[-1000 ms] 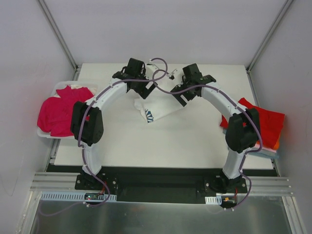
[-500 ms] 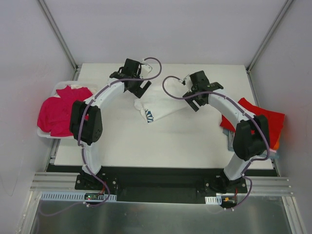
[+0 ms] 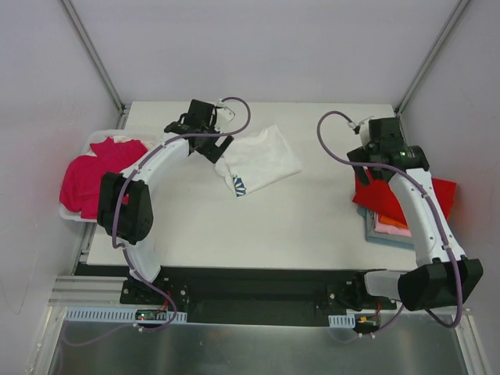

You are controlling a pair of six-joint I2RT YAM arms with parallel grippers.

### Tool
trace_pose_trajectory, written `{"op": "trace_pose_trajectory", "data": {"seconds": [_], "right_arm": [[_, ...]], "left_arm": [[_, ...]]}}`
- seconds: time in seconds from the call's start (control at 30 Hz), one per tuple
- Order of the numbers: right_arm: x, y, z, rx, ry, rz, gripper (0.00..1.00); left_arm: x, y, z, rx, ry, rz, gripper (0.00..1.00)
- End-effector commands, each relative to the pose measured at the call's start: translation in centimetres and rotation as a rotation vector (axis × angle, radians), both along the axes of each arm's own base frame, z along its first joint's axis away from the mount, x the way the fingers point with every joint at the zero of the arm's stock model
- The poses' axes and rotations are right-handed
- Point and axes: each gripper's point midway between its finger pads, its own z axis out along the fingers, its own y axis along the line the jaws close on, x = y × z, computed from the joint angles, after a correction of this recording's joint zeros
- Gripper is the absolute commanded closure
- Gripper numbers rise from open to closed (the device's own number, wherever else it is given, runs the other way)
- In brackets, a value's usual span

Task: Fold and stack the t-shirts
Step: Put the neatly folded tshirt into the corner of the board with the right arm

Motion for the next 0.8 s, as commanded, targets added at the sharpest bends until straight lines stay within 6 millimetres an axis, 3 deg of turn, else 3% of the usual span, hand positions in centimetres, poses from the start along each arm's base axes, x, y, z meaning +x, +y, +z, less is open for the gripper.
{"op": "trace_pose_trajectory", "data": {"seconds": [0.0,0.2,0.3,0.57,0.77], "right_arm": [[-3.4,-2.5,-0.5,0.075,0.071,-0.115,0.03],[-5.3,-6.4,-2.0,0.213,0.111,-0.289,0.04],[-5.4,-7.5,-2.8,0.284,0.120,-0.329,0.04],[-4.8,-8.3,-5.5,0.482,0.177,-0.367,0.05],[-3.7,-10.1,-6.7,0.538,0.186,-0.390,0.04]], "left_arm": [[-0.7,0.6,1.9,-0.003,-0.048,-0.009,0.01],[-1.7,0.8,1.5,-0.002,-0.037,-0.024,0.01],[-1.8,0.8,1.2,-0.002,-0.032,-0.027,0.01],[-2.1,0.6,0.5,-0.008,-0.012,-0.038,0.01],[-2.0,0.7,-0.2,0.000,0.001,-0.034,0.01]]}}
